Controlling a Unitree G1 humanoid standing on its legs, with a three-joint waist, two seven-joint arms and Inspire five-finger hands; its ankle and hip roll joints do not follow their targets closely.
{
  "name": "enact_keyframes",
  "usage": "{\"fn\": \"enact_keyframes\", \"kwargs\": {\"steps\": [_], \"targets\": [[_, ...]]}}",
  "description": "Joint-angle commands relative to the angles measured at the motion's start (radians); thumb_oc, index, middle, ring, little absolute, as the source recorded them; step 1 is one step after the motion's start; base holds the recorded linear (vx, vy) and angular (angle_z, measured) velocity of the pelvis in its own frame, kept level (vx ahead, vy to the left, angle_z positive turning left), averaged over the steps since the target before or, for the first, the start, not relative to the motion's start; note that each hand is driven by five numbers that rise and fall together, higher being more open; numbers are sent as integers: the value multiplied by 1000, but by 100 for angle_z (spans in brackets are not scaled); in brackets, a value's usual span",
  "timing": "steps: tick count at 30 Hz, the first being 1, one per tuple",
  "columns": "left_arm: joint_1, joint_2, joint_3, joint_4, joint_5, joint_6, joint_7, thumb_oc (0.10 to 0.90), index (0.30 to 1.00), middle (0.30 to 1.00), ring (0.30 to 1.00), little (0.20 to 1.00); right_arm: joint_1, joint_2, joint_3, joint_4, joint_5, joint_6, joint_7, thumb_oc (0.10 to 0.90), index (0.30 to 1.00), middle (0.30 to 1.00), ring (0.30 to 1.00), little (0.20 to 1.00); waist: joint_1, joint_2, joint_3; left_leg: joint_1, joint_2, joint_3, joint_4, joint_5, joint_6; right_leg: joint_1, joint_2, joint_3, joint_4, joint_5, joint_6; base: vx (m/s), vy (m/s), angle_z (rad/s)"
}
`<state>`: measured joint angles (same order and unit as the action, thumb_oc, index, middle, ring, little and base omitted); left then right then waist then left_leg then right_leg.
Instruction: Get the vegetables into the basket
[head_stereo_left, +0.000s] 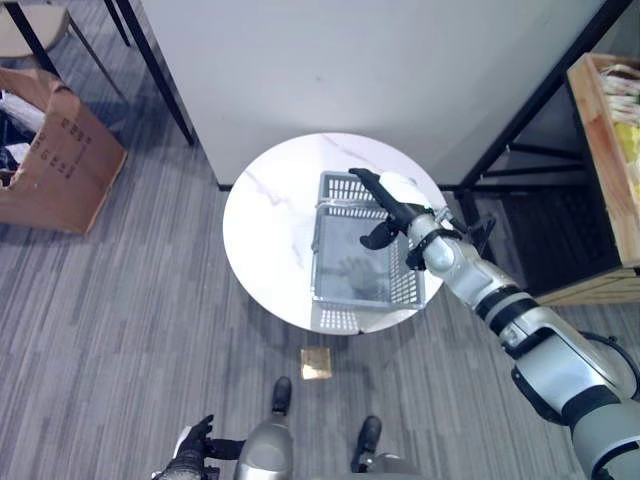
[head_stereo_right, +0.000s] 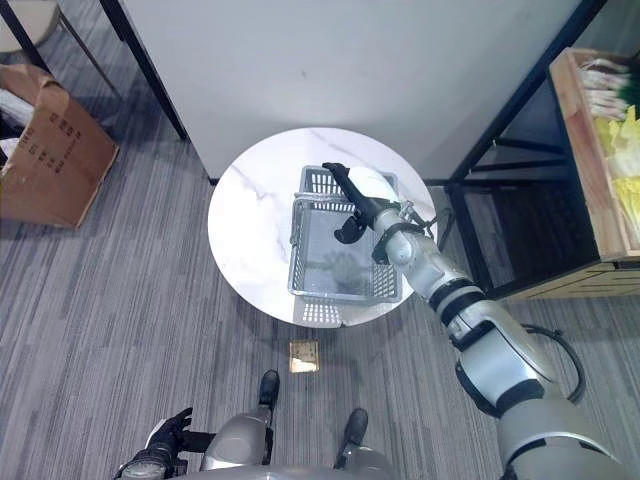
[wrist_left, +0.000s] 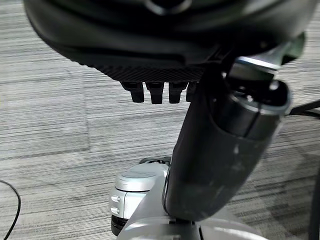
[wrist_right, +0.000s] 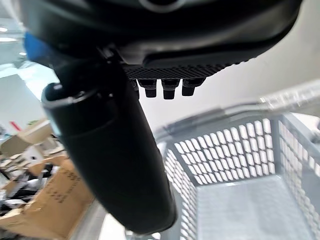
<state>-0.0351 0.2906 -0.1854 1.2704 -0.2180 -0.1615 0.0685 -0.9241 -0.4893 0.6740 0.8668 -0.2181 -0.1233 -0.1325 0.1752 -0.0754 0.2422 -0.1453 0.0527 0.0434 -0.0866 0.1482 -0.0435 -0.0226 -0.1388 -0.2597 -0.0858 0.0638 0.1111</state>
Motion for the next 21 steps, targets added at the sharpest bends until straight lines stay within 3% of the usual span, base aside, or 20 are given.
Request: {"fn": "enact_keyframes", "kwargs": {"steps": [1,11,12,13,21], "targets": [[-22,10,-63,39,-25,-21,19,900,1000,1000,1000,1000,-182,-49,10,48,15,-14,-68,900,1000,1000,1000,1000,14,-15,-12,28,48,-12,4,-29,-40,-46,-79,34,15,122,63,-12,-26,21],[-31,12,-86,38,-26,-26,32,900,1000,1000,1000,1000,-223,-86,0,229,0,-3,-107,900,1000,1000,1000,1000,28,-9,-1,2,41,-38,11,-26,-38,-55,-81,22,14,122,62,0,-4,5],[-31,10,-93,36,-26,-27,31,900,1000,1000,1000,1000,-228,-103,3,234,-7,-3,-113,622,610,610,610,610,26,-8,-1,2,41,-40,13,-28,-38,-55,-82,24,14,121,62,0,0,0],[-31,10,-93,36,-26,-27,31,900,1000,1000,1000,1000,-228,-103,3,234,-7,-3,-113,400,300,300,300,300,27,-8,-1,2,41,-40,13,-28,-38,-55,-82,24,14,121,62,0,0,0],[-35,-5,-100,33,-11,-23,29,900,1000,1000,1000,1000,-173,-83,12,125,-13,-11,-92,400,300,300,300,300,14,-8,-8,20,39,-27,14,-39,-34,-47,-86,33,13,118,63,1,1,0]]}}
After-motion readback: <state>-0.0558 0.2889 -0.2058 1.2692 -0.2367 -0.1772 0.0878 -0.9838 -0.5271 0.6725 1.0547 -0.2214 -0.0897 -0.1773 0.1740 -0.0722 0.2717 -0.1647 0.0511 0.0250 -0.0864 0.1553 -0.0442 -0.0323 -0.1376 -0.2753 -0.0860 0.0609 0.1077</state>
